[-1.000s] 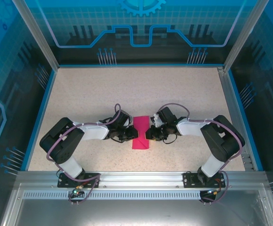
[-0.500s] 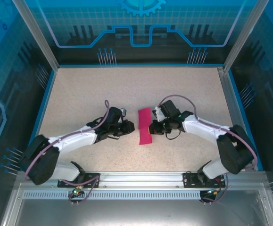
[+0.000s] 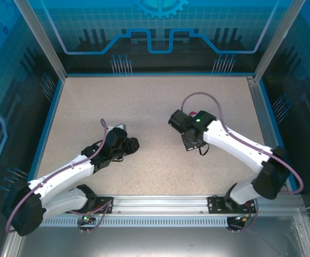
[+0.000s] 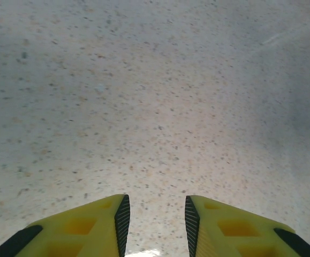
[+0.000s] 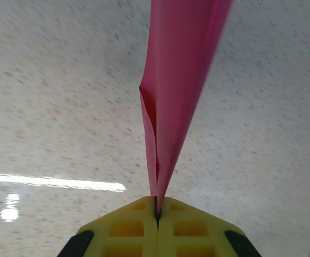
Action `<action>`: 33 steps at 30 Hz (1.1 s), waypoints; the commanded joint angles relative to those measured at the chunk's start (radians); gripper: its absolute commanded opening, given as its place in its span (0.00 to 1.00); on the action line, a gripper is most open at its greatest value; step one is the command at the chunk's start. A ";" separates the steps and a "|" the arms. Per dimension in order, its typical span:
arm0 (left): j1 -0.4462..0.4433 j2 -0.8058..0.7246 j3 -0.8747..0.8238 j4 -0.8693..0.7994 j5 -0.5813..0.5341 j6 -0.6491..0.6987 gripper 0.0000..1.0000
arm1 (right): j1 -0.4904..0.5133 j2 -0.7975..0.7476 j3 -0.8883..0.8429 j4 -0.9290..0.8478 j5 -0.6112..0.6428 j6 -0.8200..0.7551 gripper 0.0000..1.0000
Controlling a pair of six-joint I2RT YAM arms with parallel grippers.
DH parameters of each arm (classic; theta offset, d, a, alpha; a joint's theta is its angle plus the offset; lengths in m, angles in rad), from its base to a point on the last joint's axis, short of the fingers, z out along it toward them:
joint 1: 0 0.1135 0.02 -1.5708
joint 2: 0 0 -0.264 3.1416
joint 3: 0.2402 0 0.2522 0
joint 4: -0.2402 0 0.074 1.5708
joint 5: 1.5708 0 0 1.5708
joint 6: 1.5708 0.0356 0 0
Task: Fold a paper plane with a square sheet of paper (pick it up from the middle)
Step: Turn over the paper at the center of the table.
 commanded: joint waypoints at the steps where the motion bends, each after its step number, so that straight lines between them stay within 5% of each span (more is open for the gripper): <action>1: 0.008 -0.033 -0.019 -0.070 -0.089 -0.012 0.37 | 0.062 0.137 0.044 -0.099 0.043 0.080 0.05; 9: 0.025 -0.089 -0.011 -0.157 -0.117 -0.003 0.38 | 0.149 0.504 0.250 0.009 -0.173 0.094 0.07; 14: 0.035 -0.119 0.004 -0.209 -0.087 0.007 0.41 | 0.170 0.587 0.330 0.142 -0.359 0.058 0.23; 22: 0.034 -0.100 0.004 -0.120 0.113 -0.011 0.46 | 0.091 0.252 0.087 0.443 -0.533 0.028 0.42; 27: 0.019 0.051 0.046 0.021 0.275 -0.004 0.48 | -0.065 0.004 -0.207 0.622 -0.617 0.000 0.47; 33: -0.061 0.319 0.163 0.126 0.304 -0.024 0.47 | -0.284 -0.150 -0.498 0.819 -0.809 -0.029 0.50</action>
